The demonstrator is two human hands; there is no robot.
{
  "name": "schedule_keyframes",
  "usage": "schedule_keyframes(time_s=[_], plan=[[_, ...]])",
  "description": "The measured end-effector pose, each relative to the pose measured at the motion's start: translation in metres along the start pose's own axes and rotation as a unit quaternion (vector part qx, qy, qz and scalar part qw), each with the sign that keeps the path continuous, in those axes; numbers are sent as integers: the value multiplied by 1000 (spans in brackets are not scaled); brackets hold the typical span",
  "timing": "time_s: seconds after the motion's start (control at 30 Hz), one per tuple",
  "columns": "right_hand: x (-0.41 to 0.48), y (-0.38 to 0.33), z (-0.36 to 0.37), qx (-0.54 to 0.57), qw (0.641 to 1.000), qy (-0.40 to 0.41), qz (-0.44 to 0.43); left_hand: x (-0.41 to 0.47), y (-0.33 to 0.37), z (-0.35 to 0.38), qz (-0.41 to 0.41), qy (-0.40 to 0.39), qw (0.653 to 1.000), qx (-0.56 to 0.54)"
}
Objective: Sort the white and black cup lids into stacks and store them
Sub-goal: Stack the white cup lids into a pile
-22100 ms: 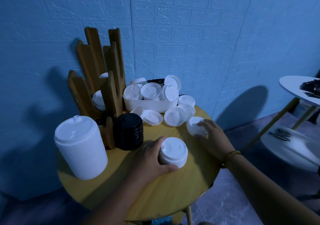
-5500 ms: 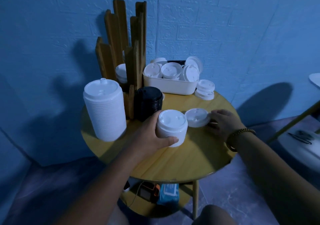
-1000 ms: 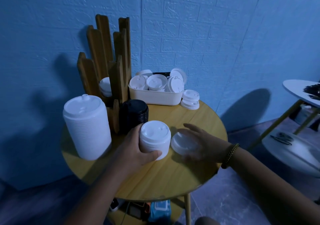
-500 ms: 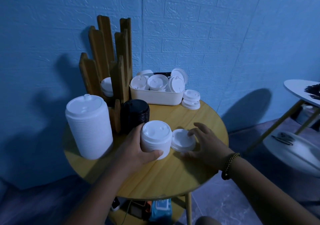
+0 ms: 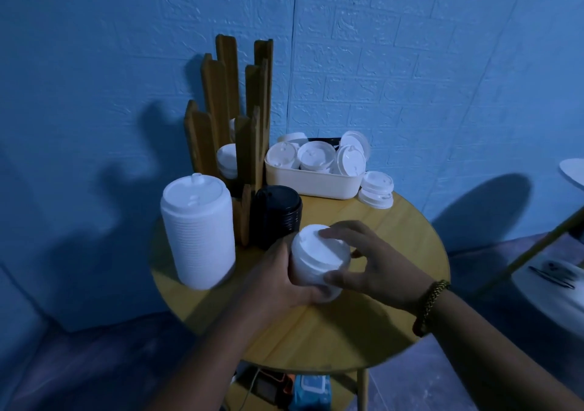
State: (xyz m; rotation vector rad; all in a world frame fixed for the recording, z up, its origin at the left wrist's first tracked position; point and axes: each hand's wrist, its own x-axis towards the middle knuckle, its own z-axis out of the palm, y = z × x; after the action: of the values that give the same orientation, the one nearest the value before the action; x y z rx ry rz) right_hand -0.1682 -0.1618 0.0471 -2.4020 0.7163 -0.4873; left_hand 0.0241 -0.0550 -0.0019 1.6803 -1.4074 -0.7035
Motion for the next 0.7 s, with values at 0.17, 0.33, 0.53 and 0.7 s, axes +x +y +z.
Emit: schedule_keyframes(time_s=[0.17,0.33,0.53,0.7], plan=[[6,-7,-3,15,1000,3,-21,-1,1,-3,-3,-26,999,-20],[9,-4,-6,56,998,-39,-11,1,1,-4,0,-40,998,-41],[16,-2,-21,87,990,-113,8,1,-1,-4,11,-37,998,-45],[10,0,-17,100,991,-93,8,1,-1,-6,18,-49,998,-40]])
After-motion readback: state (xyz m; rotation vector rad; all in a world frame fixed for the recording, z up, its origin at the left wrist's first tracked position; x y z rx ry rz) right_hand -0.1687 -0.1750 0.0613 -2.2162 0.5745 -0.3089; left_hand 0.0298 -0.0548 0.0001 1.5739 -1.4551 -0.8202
